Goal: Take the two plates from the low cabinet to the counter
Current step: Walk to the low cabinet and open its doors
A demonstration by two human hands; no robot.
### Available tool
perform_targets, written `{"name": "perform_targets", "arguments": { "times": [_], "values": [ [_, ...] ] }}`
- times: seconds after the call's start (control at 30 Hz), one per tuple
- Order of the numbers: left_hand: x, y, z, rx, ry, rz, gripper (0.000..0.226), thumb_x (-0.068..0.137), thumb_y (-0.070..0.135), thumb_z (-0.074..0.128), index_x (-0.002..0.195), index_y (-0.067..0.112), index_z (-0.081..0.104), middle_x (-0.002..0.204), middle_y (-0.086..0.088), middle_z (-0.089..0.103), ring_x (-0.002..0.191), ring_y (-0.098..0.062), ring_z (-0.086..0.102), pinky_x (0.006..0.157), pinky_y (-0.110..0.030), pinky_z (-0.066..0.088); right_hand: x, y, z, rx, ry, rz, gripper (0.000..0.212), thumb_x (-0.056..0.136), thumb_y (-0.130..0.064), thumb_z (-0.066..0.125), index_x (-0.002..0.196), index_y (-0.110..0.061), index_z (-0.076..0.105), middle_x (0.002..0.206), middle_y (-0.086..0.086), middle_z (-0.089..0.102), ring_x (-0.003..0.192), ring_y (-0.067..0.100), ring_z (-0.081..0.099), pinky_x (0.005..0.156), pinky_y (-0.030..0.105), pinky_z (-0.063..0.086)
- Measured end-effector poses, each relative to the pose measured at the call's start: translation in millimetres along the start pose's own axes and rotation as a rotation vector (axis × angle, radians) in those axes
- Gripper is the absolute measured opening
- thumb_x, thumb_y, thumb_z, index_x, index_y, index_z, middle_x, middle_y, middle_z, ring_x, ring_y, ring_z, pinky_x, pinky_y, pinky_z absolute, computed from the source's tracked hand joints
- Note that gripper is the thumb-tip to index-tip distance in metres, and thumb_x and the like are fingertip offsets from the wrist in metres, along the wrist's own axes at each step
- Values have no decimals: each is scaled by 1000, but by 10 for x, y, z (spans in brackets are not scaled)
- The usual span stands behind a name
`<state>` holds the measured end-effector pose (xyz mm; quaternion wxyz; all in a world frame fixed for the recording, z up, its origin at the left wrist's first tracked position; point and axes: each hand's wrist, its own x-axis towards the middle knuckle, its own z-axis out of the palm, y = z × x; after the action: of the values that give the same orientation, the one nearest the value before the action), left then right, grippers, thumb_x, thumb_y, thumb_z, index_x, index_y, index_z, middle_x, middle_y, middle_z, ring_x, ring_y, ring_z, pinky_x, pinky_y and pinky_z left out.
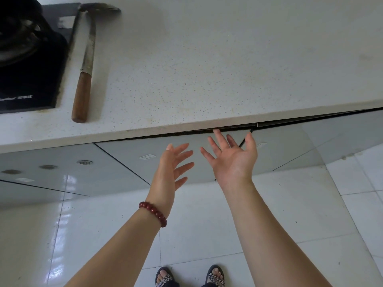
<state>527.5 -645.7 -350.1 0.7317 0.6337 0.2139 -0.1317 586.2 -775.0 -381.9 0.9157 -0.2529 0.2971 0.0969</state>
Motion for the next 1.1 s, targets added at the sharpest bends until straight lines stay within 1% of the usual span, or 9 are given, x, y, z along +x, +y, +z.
{"name": "perform_targets", "arguments": {
  "times": [0.17, 0.37, 0.47, 0.57, 0.6, 0.7, 0.83, 0.9, 1.1],
  "values": [
    [-174, -8, 34, -2, 27, 21, 67, 70, 69, 30, 120, 33, 58, 122, 10, 63, 112, -13, 59, 102, -45, 40, -142, 48, -82, 39, 3, 33, 61, 90, -59, 33, 136, -19, 34, 124, 11, 61, 120, 33, 49, 92, 56, 44],
    [-331, 0, 137, -2, 42, 66, 51, 91, 56, 24, 120, 32, 58, 124, 9, 62, 114, -11, 56, 103, -45, 39, -368, 114, -244, 63, -12, 55, 59, 88, -63, 33, 132, -24, 37, 122, 7, 62, 119, 32, 50, 89, 53, 47],
    [-352, -34, 153, 150, 36, 195, 45, 90, 56, 29, 119, 38, 58, 125, 17, 58, 117, 0, 50, 101, -31, 38, -447, 127, -253, 73, -2, 58, 61, 88, -63, 34, 132, -20, 38, 121, 7, 62, 120, 33, 50, 87, 53, 48],
    [-323, -40, 93, 476, -12, 401, 43, 89, 47, 31, 125, 38, 54, 133, 20, 51, 123, 11, 38, 99, -11, 29, -502, 153, -259, 89, 5, 50, 63, 88, -63, 35, 132, -18, 38, 122, 8, 63, 118, 33, 52, 88, 54, 47],
    [-285, -39, 61, 633, -36, 471, 44, 90, 42, 31, 129, 36, 50, 139, 17, 46, 130, 6, 32, 103, -13, 25, -517, 163, -268, 91, 12, 46, 64, 88, -64, 35, 132, -17, 39, 122, 8, 63, 116, 32, 53, 88, 53, 47],
    [-135, 1, 5, 1061, -118, 593, 51, 90, 34, 29, 140, 27, 38, 151, 8, 31, 143, -12, 9, 116, -34, 13, -549, 205, -310, 96, 36, 26, 67, 87, -65, 34, 132, -16, 39, 120, 8, 66, 113, 28, 54, 89, 48, 44],
    [63, 3, 29, 1388, -242, 561, 55, 92, 25, 32, 146, 30, 21, 158, 7, 13, 145, -15, -4, 116, -47, 0, -591, 263, -380, 99, 24, 8, 66, 87, -66, 31, 132, -17, 41, 121, 8, 65, 114, 24, 52, 90, 45, 41],
    [125, -29, 34, 1447, -245, 555, 59, 91, 24, 34, 147, 30, 16, 158, 7, 13, 145, -15, -3, 115, -48, -4, -606, 280, -398, 85, 18, 5, 66, 87, -67, 30, 130, -18, 43, 123, 7, 64, 115, 24, 52, 91, 46, 39],
    [134, -78, 22, 1440, -222, 583, 61, 89, 25, 34, 147, 26, 18, 156, 5, 19, 144, -18, 6, 113, -48, -2, -755, 225, -470, -103, 14, -49, 62, 90, -65, 23, 130, -25, 47, 121, 2, 66, 118, 25, 52, 97, 51, 36]
  ]
}}
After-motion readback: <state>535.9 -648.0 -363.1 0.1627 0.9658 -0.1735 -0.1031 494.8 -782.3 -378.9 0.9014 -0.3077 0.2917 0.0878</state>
